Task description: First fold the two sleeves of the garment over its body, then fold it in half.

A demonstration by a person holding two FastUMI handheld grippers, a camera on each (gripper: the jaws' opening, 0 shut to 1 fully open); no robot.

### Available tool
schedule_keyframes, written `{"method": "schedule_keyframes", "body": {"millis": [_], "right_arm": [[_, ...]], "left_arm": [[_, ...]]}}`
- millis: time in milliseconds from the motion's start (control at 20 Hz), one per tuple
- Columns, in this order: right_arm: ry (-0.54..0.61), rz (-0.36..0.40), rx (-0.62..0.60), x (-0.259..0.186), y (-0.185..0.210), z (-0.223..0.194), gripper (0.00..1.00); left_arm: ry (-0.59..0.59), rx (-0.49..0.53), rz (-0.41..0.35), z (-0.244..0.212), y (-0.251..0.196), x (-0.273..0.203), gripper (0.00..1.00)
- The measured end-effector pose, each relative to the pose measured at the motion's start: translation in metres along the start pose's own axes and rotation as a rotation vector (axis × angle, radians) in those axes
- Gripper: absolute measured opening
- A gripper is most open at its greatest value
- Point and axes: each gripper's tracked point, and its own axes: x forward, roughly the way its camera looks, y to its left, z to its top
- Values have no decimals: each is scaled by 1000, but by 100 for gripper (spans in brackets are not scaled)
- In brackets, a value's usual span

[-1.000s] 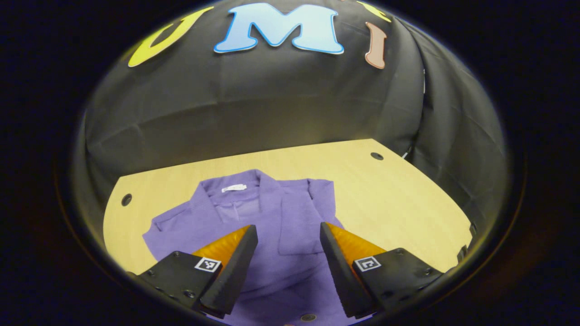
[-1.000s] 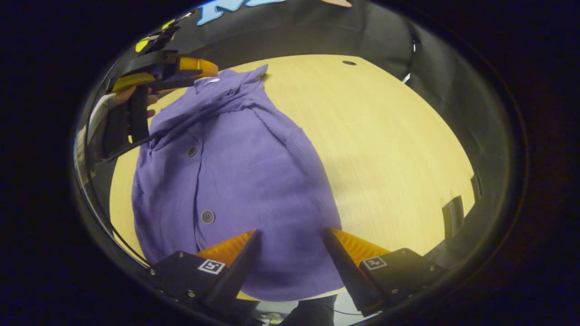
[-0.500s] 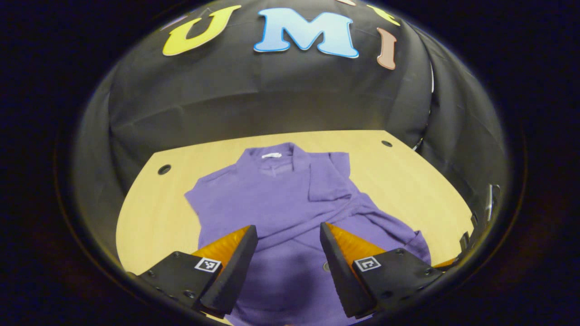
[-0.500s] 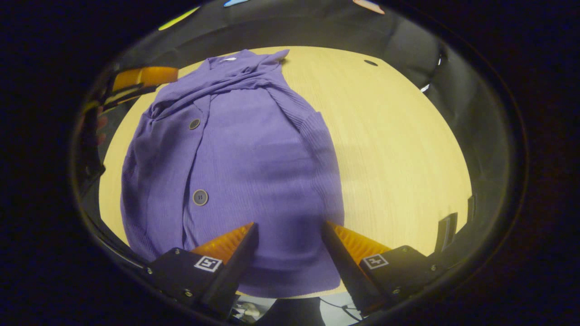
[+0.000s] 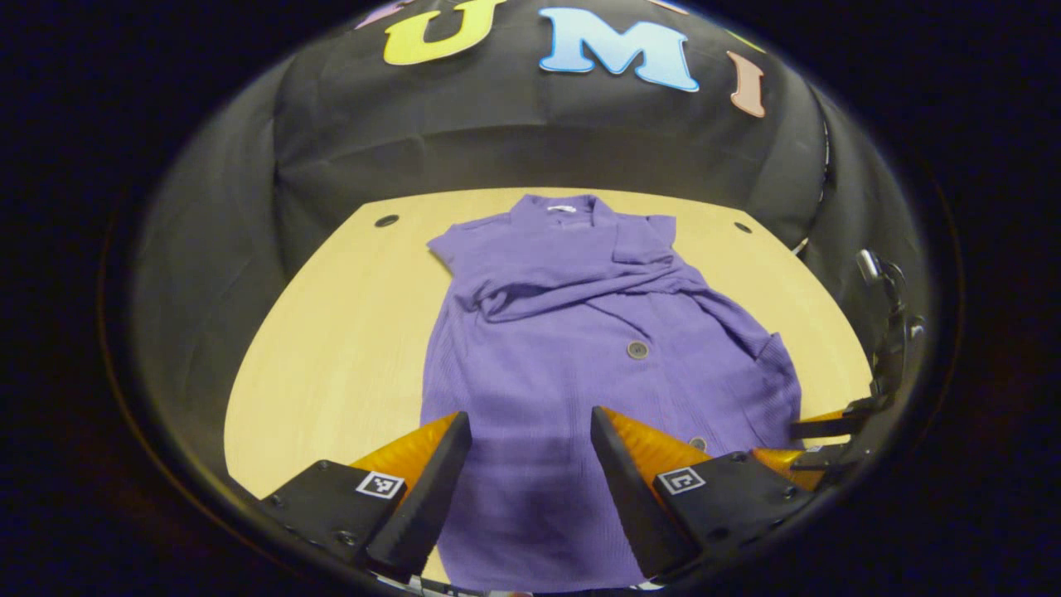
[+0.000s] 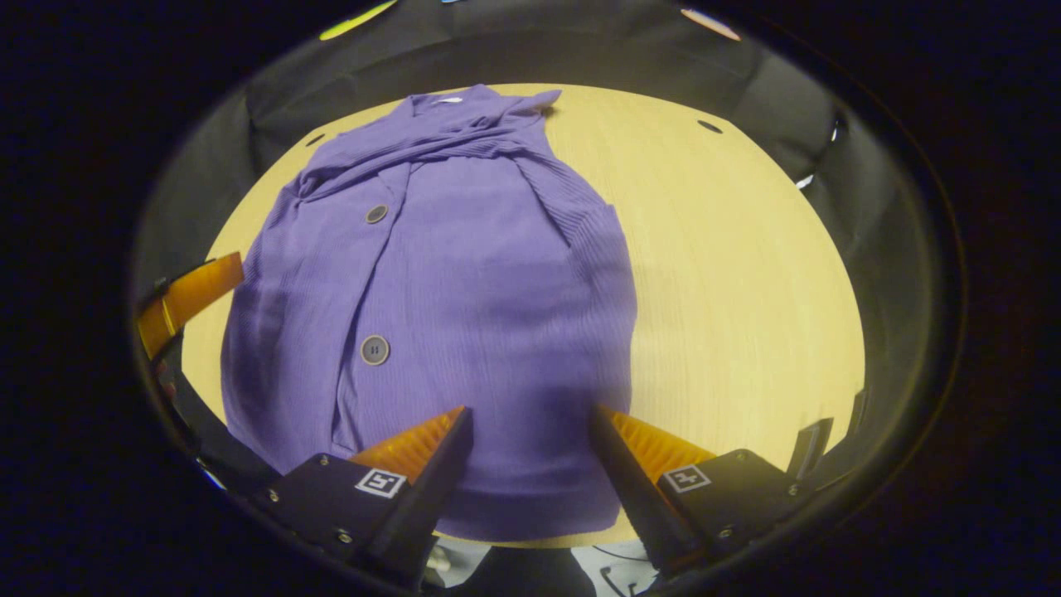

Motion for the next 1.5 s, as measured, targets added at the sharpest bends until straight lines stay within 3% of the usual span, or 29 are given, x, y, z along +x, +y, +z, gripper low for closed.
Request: {"method": "schedule_keyframes", "body": {"millis": [450, 900, 1500], "right_arm": [[-15, 8, -14, 1, 1, 1, 98], [11, 9, -25, 0, 1, 1, 94], [145, -3, -5, -5, 0, -2, 96]], "left_arm": [[89, -32, 70, -59, 5, -13, 96], [231, -42, 97, -101, 7, -9, 95], [366, -48, 85, -98, 7, 0, 97]]}}
